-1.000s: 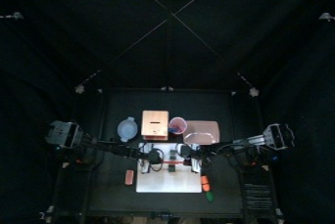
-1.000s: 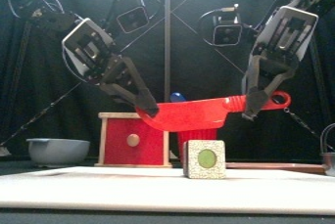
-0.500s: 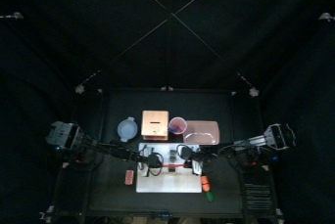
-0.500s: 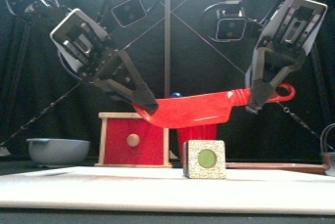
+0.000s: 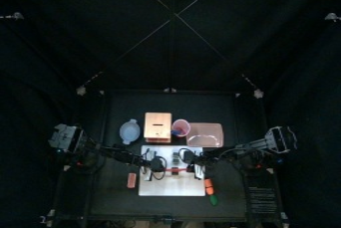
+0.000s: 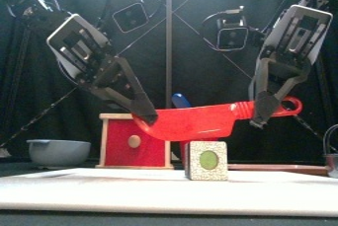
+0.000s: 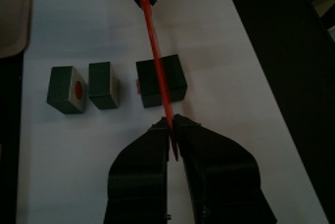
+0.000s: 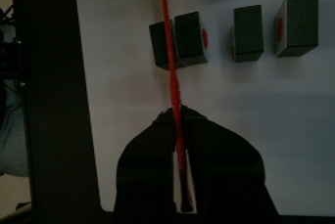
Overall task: Place sushi on board then cut the sushi with the knife then place the pieces on the plate
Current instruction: Cut the sushi into 4 pieces
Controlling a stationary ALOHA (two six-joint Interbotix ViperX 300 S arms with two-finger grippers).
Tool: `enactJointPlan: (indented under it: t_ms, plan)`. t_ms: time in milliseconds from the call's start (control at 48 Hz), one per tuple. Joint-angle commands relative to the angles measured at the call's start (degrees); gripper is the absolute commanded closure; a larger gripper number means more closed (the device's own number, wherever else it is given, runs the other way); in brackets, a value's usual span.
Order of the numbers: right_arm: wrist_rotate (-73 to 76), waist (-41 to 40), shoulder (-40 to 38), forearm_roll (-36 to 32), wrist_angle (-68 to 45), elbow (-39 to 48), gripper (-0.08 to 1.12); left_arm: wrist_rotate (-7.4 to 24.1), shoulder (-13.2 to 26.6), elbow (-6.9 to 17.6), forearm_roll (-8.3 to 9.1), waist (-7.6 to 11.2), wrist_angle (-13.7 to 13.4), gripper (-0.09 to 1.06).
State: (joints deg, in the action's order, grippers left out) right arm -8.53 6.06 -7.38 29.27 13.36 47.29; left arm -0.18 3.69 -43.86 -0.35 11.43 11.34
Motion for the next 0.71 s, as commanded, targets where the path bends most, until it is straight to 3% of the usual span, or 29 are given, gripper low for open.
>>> enactJointPlan:
  t_ms: [21, 708]
  plan:
    - [0.18, 0.00, -0.88, 0.26, 0.09, -0.35, 0.64, 0.18, -0.18, 0.88, -0.09, 0.79, 0.26, 0.48]
    - [0.00, -0.35, -1.67, -0.09, -0.09, -0.62, 0.64, 0.62, -0.44, 1.14, 0.35, 0.35, 0.88, 0.48]
